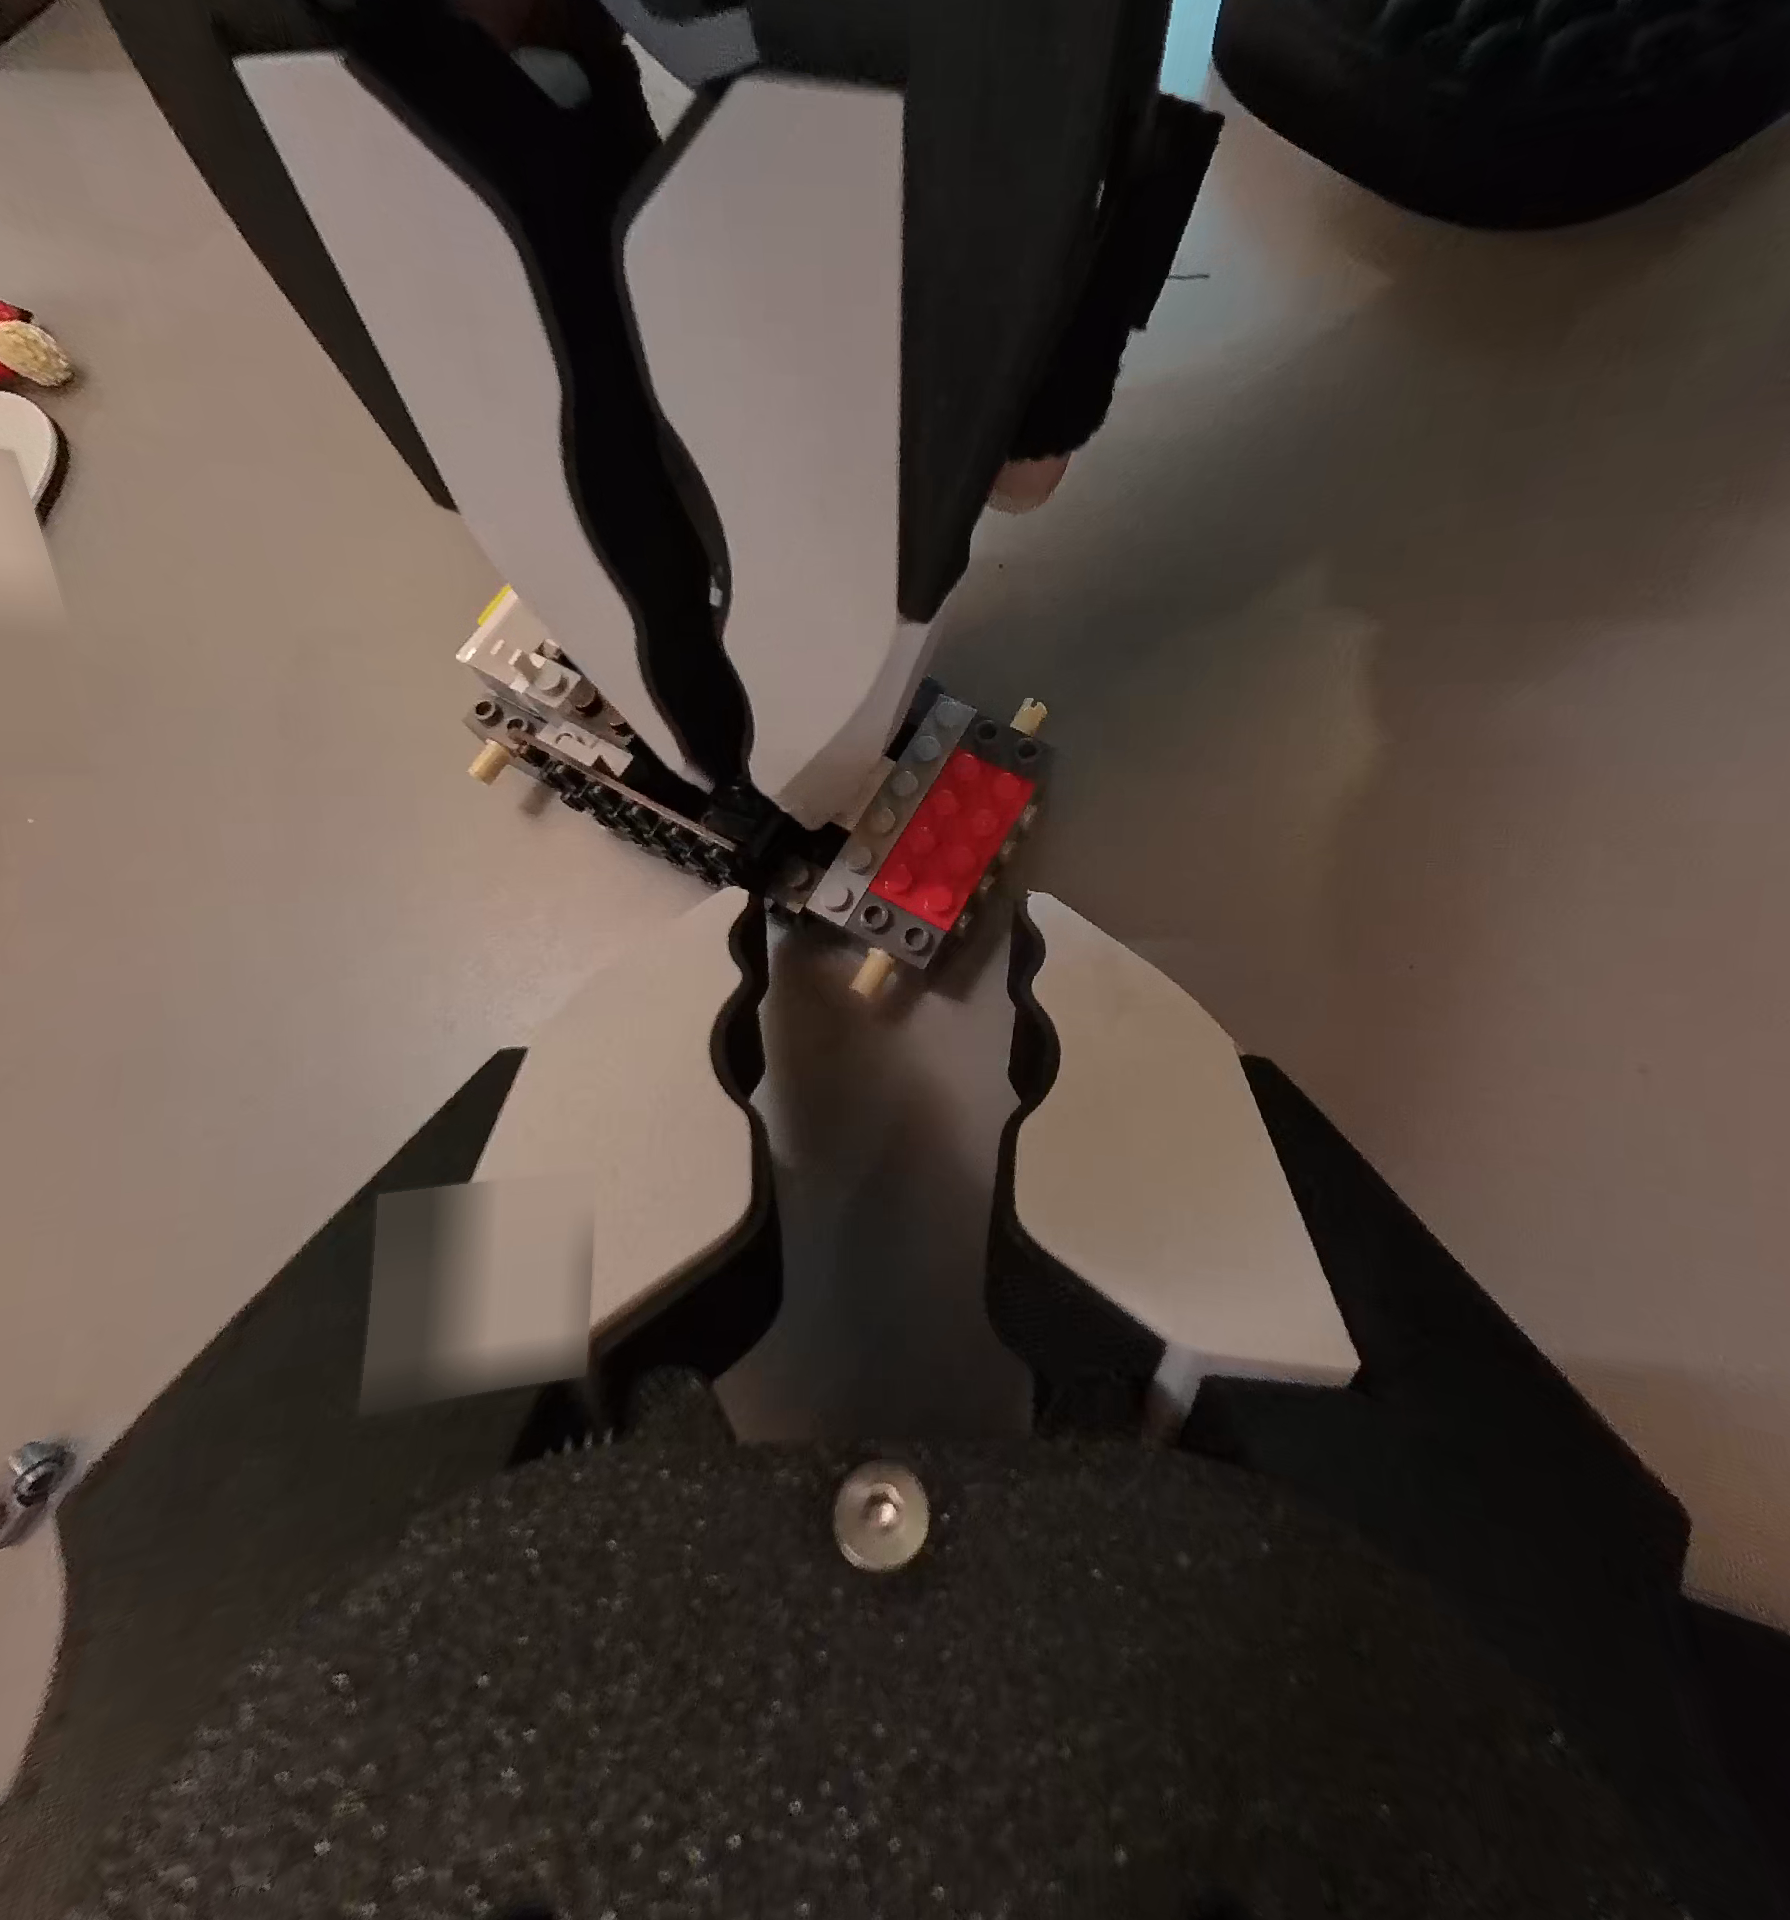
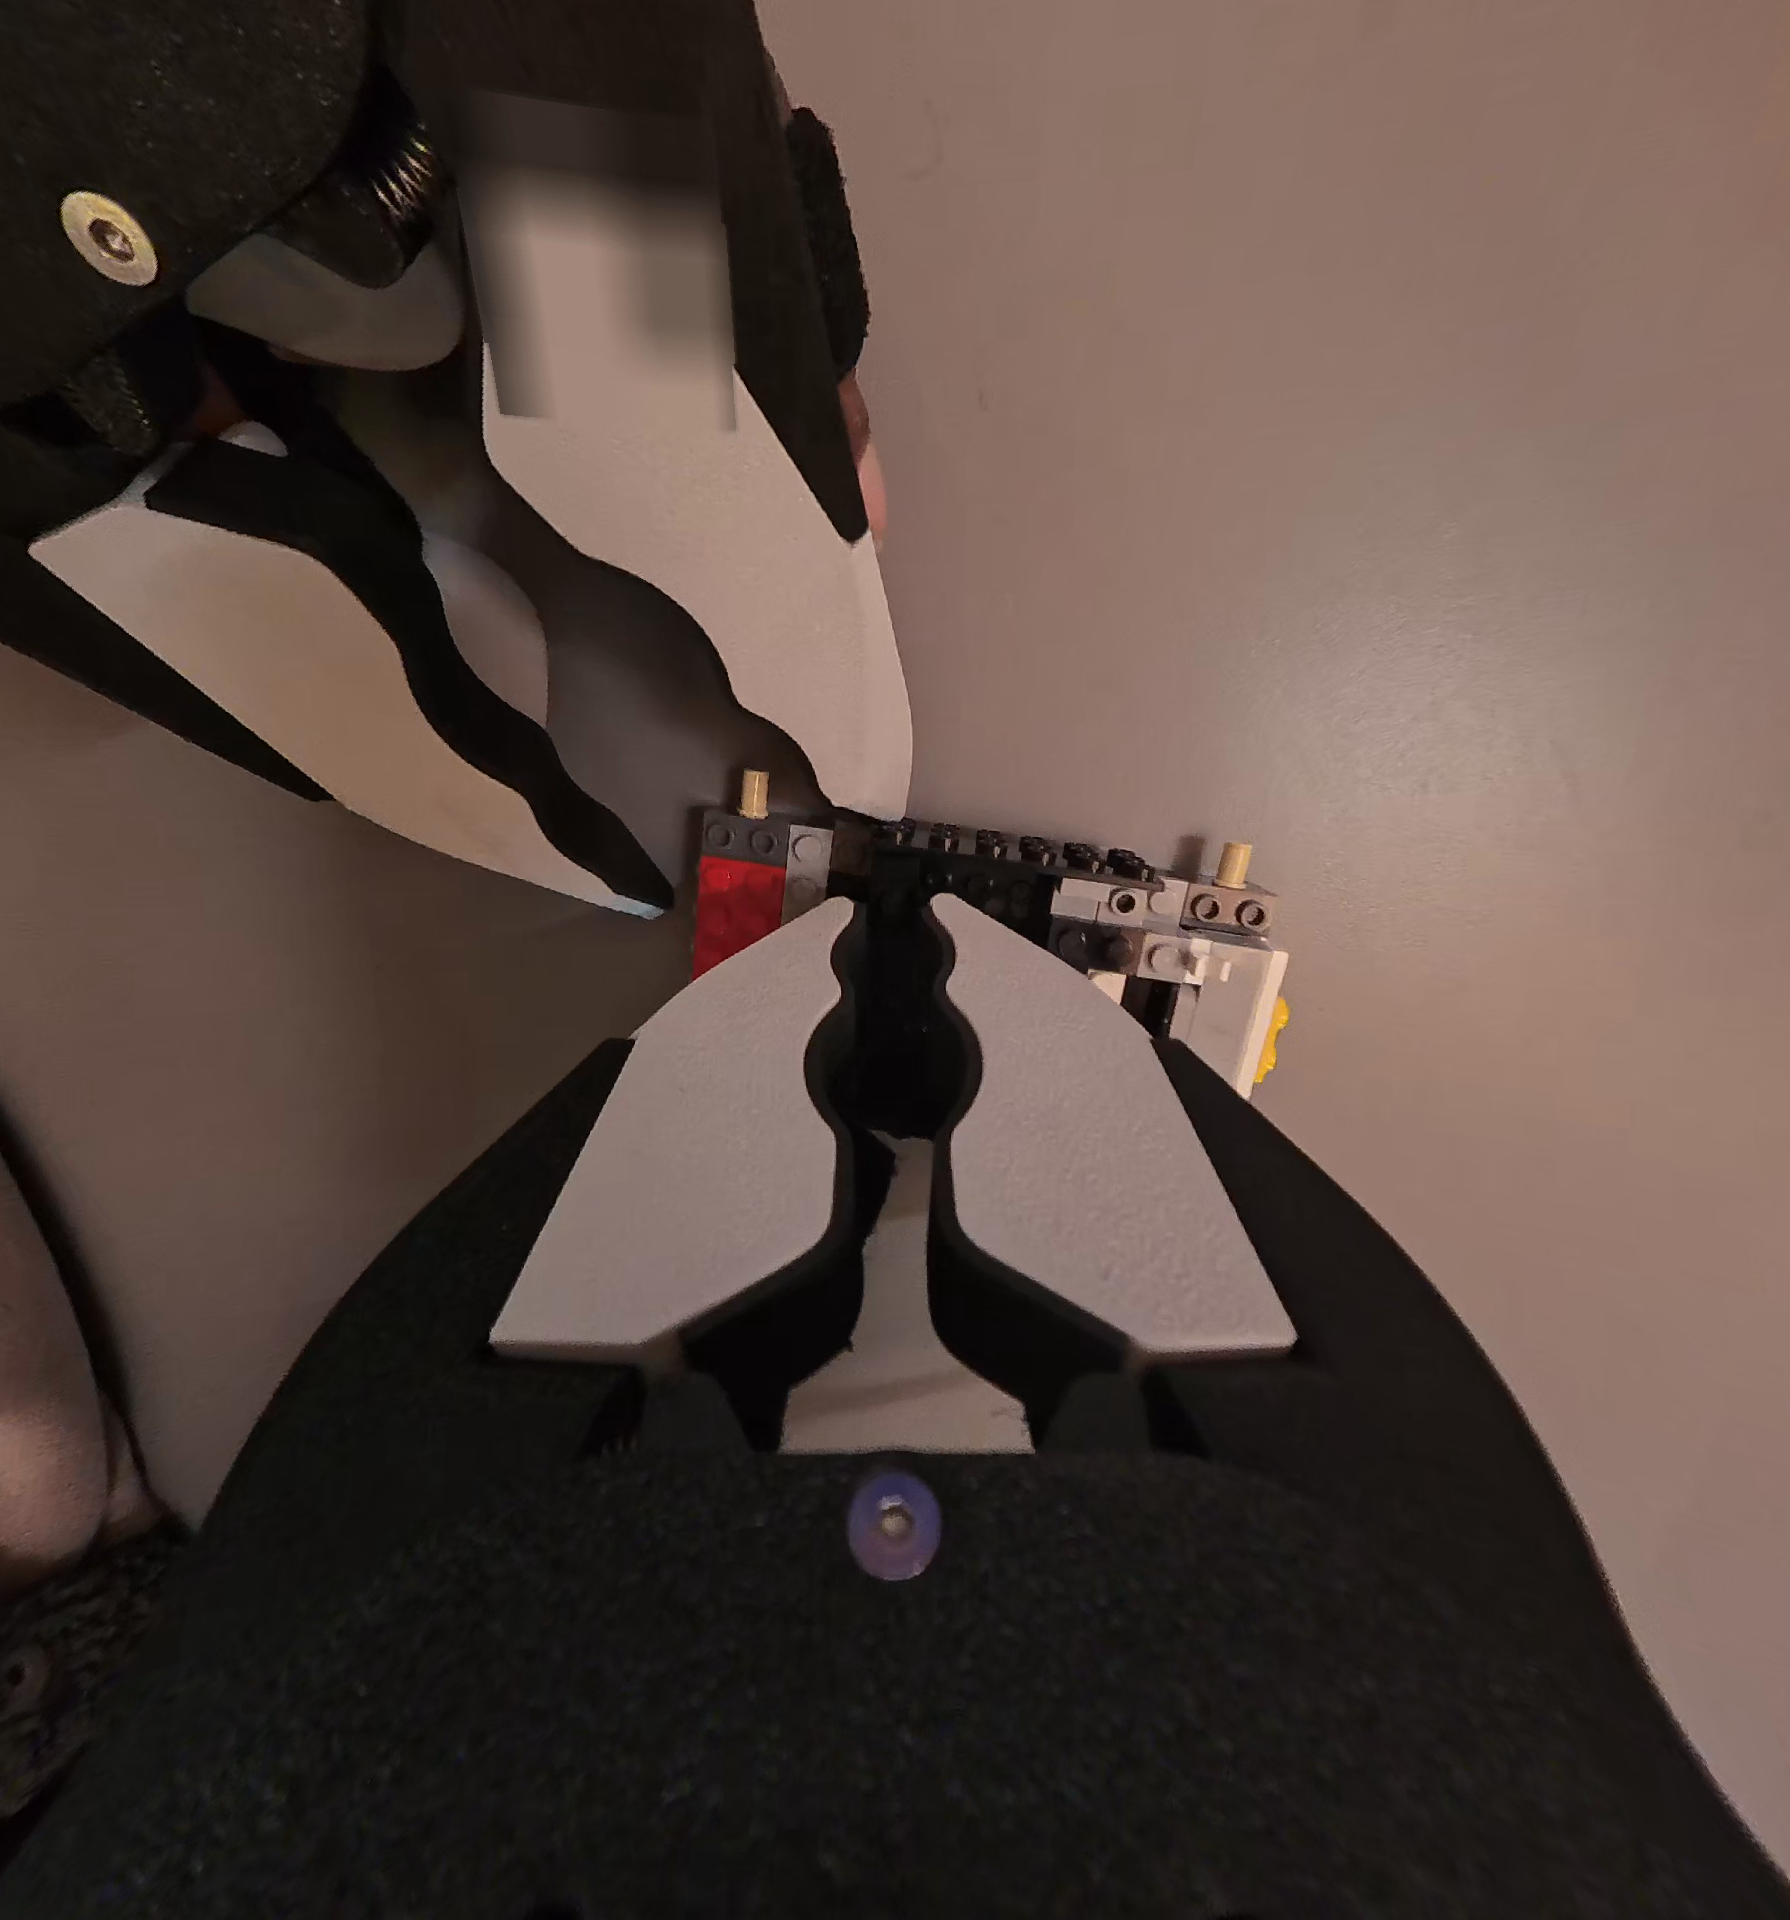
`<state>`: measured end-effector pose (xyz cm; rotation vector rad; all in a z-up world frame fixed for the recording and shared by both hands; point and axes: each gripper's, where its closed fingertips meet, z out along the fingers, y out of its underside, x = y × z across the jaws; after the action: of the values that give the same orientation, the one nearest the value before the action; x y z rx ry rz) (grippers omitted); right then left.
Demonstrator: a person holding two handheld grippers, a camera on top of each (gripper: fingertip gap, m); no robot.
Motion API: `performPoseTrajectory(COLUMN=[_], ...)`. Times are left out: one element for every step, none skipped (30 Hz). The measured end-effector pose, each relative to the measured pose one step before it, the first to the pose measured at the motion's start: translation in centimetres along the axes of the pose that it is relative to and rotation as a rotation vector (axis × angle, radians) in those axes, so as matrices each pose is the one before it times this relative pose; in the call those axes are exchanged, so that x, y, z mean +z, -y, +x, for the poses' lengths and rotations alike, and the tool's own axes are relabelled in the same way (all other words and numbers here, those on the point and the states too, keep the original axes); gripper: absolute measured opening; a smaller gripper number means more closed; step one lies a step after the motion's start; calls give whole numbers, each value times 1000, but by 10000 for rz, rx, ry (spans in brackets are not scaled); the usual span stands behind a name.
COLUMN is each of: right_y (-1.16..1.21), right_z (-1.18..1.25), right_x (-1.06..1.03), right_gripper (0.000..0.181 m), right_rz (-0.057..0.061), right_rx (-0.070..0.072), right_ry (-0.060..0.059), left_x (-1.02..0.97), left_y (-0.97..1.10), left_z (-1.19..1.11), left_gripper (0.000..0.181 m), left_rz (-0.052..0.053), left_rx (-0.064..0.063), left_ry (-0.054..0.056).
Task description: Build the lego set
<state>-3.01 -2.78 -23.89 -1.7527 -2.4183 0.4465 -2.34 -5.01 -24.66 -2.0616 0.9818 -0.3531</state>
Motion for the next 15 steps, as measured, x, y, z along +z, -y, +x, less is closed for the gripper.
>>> performPoseTrajectory(right_y=[16,23,33,30,6,-3,6,8,4,7,-5,-4,16,24,26], right_z=[-11,9,1,-22,-16,1,3,9,-6,-6,12,2,7,31,30], right_x=[36,17,13,12,23,28,12,13,13,-3,-12,-40,-49,-68,-67], right_gripper=[8,8,8,8,8,9,9,8,8,9,9,10,10,10,10], right_rz=[-6,-1,9,2,-2,-13,0,4,6,15,3,11,30,36,38], right_rx=[-8,-9,-10,-17,-15,-9,-3,1,-9,-11,-3,-9,-3,7,4], right_ry=[8,7,3,9,10,-3,3,3,10,-2,-4,1,-3,-13,-11], left_x=[9,-1,6,4,5,-1,5,1,6,0,1,-3,-9,-2,-5], left_y=[-6,-1,-10,3,-10,-1,4,-14,4,-1,2,0,8,0,-4], left_z=[21,7,-8,7,1,-1,10,-4,-5,1,-3,-4,-6,-1,0], left_gripper=[44,44,44,44,44,44,44,44,44,44,44,43,43,43,43], left_rz=[-4,-1,-1,-2,-2,-1,-1,-1,0,0,2,4,4,4,1], left_rx=[6,-3,-3,2,2,0,0,-2,-2,-1,-2,-3,-3,-5,-5], left_ry=[-3,-4,-3,-1,-1,1,-2,0,-1,0,3,0,1,-1,-2])
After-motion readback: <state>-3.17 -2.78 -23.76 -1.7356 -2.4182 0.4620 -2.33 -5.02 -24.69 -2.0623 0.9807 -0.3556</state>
